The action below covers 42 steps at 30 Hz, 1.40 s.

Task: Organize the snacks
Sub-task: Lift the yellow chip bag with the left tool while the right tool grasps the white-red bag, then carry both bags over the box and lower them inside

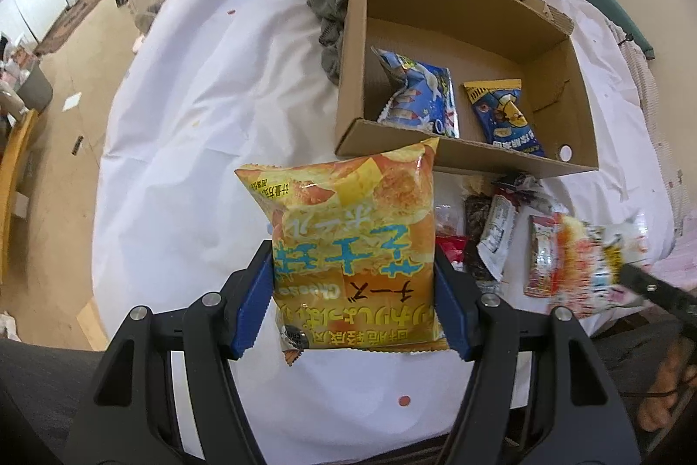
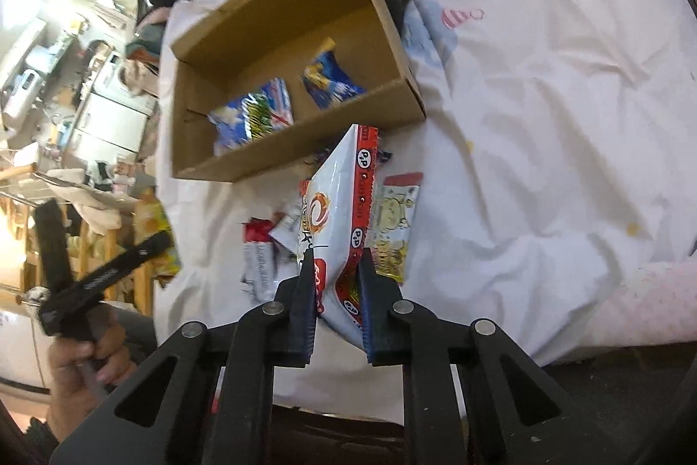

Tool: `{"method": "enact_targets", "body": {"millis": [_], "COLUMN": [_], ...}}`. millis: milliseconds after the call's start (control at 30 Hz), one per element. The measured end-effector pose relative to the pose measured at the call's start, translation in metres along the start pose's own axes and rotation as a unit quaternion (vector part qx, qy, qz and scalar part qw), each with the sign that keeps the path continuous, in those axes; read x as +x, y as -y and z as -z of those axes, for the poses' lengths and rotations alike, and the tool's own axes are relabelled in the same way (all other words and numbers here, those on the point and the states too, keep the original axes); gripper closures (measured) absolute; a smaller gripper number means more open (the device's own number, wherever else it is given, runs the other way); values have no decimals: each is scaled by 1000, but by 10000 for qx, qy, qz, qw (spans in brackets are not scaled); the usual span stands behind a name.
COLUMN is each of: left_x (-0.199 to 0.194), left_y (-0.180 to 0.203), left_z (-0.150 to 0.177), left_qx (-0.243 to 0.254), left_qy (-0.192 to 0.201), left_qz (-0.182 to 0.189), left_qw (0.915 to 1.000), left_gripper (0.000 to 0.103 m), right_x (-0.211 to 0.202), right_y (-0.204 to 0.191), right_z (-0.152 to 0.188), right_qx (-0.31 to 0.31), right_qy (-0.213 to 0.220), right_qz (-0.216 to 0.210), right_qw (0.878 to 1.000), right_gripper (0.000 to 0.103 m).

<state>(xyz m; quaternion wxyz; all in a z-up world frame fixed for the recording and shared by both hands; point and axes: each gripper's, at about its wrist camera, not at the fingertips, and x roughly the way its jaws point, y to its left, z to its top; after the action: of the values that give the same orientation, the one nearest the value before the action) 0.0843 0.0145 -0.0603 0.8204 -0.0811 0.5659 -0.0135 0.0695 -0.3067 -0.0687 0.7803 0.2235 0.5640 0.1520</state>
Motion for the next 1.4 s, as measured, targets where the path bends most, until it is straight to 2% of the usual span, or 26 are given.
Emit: {"method": "enact_targets", "body": {"millis": [200,300,400,700,933,1033,1133,1233,1400], "left_x": [-22,-39,-49,-51,-43,-34,-20,0,15], "left_y": [2,6,8,26,49,57,60,58,62], "left_z": [-1,-9,-19,-69,-100,-109,-112,-111,-111], "left_qx": [206,263,271,455,753,849,844,708,837], "left_qy": [550,887,1028,1148,1279,1346,1328,1115,1121], "left_qz": [-61,-70,-71,-136,-162,-221,-265,-220,-376], "left_qw": [9983,9957,9943,9923,9888,9870,9872,9910,9895], "left_gripper": [40,40,40,40,40,40,40,40,40], "right_x": [-30,-38,-48,-49,-26,-10,8,23,32], "right_y": [-11,-17,-19,-21,-23,-20,-10,-4,-12], "right_z": [-7,-14,-29,-73,-108,-121,-123,-121,-121], "right_qx": [-38,-66,-27,-1,57,-65,38,161,-55], "right_qy": [454,676,919,1200,1232,1268,1194,1075,1033], "right_qz": [-882,-1100,-1321,-1364,-1314,-1124,-1019,-888,-728], "right_qw": [9951,9916,9870,9834,9836,9855,9876,9901,9920], "right_gripper": [86,86,86,86,86,86,86,86,86]}}
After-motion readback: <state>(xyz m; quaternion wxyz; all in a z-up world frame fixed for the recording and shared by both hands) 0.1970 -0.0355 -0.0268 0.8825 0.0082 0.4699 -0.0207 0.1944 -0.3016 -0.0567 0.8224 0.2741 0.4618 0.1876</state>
